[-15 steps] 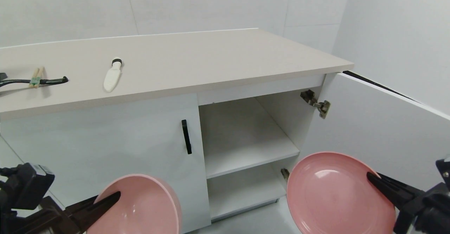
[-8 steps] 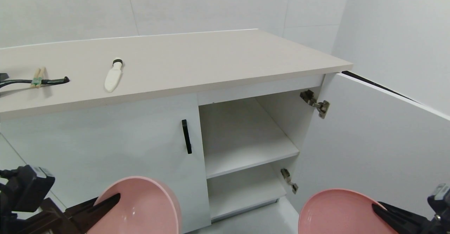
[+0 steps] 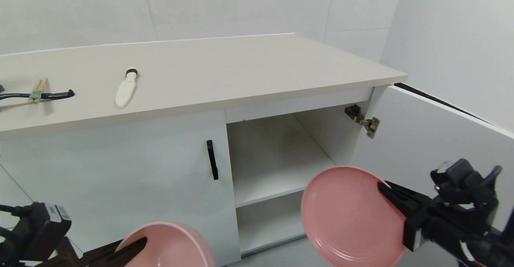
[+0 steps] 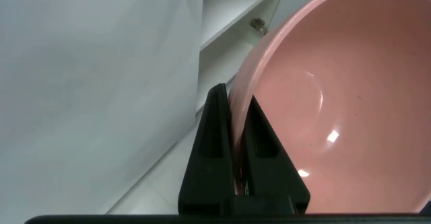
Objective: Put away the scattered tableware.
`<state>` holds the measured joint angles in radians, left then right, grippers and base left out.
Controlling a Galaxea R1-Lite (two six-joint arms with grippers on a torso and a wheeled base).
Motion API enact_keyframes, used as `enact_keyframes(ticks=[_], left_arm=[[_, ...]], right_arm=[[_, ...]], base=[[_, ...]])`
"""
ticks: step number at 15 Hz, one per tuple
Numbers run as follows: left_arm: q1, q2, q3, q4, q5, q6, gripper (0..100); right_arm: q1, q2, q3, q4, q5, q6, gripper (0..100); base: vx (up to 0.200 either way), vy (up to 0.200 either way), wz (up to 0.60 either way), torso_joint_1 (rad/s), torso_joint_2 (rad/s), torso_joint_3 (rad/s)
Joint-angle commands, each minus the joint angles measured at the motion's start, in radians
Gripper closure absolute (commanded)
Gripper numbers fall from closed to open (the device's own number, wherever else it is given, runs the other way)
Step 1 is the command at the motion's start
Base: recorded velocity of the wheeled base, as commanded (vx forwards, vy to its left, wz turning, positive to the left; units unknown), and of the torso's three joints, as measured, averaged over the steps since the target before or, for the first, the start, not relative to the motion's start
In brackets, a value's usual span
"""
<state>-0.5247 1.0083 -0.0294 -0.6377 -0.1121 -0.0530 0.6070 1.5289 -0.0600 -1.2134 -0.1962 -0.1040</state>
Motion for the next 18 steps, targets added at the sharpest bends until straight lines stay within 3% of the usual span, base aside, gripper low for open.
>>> enact_keyframes(ticks=[1,5,9,14,16,18], left_arm=[[-0.001,-0.017,0.014,-0.002,0.0,-0.001,100],[-0.006,-0.023,0.011,-0.004,0.0,0.002,100],[0.002,-0.025,0.016,-0.004,0.0,-0.001,100],[0.0,-0.023,0.022,0.0,0.0,-0.001,100],[0.002,-0.023,0.02,-0.008,0.002,-0.001,100],[0.002,-0.019,-0.006,-0.068,0.002,-0.002,100]], right_arm=[[0.036,0.497,0.043,-0.357,0.0,-0.003,100],[0.027,0.485,-0.037,-0.357,0.0,0.001,100],[0.017,0.481,0.057,-0.357,0.0,-0.008,100],[-0.02,0.471,0.043,-0.357,-0.003,0.001,100],[-0.023,0.553,-0.153,-0.357,-0.005,0.096,100],[-0.023,0.616,-0.215,-0.357,-0.003,0.115,100]], base=[[0.0,0.0,0.0,0.0,0.0,0.0],[0.0,0.0,0.0,0.0,0.0,0.0],[0.0,0.0,0.0,0.0,0.0,0.0],[0.0,0.0,0.0,0.0,0.0,0.0],[0.0,0.0,0.0,0.0,0.0,0.0],[0.0,0.0,0.0,0.0,0.0,0.0]])
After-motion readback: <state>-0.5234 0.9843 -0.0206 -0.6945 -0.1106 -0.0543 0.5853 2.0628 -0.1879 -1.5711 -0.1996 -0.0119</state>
